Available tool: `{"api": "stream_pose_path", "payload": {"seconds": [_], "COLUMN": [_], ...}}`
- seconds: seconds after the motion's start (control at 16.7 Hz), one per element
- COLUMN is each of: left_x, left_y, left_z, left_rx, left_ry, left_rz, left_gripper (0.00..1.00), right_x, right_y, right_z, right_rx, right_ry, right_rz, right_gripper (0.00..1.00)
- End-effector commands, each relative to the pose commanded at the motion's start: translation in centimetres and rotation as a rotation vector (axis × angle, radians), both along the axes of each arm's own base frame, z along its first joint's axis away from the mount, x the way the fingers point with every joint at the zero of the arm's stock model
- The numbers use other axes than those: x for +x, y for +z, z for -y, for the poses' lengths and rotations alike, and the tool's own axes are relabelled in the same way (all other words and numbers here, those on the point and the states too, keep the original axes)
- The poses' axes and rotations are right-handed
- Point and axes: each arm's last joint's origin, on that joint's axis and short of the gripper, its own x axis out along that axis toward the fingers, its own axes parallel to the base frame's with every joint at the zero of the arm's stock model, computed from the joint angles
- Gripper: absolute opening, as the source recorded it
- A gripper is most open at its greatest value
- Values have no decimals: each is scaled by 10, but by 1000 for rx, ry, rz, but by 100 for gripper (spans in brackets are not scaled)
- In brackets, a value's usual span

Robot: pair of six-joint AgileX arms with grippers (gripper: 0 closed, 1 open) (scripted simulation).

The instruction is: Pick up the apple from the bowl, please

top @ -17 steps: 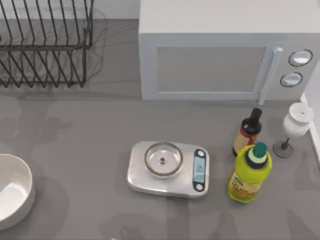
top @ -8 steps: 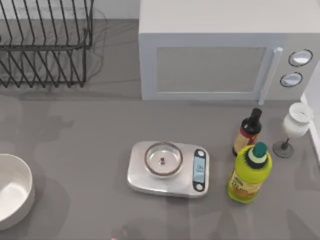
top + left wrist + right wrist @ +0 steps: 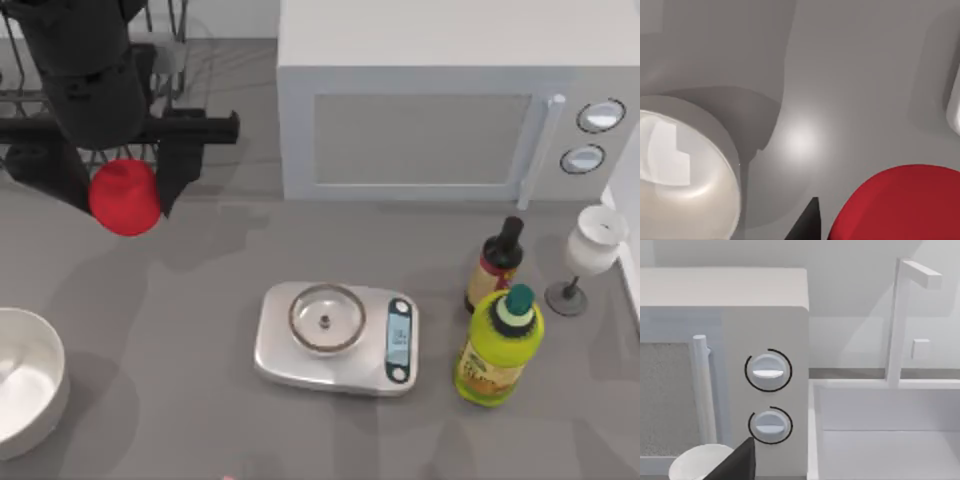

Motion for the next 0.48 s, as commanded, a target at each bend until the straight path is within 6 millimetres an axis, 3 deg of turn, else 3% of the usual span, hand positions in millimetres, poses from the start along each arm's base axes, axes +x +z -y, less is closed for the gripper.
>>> {"api": "stream_pose_path", "payload": {"seconds": [0.18,0.48], "left_x": [7,7], "left_y": [-25,-28], "left_z": [36,38], "left_rx": [0,0], "left_ry": [1,2], "left_rz": [0,-2], "left_gripper": [0,0], "right_x": [0,0], "right_y": [0,0], "right_z": [0,0], "right_rx": [0,0], "right_ry": [0,0], "right_rz": [0,0], "right_gripper": [100,100]}}
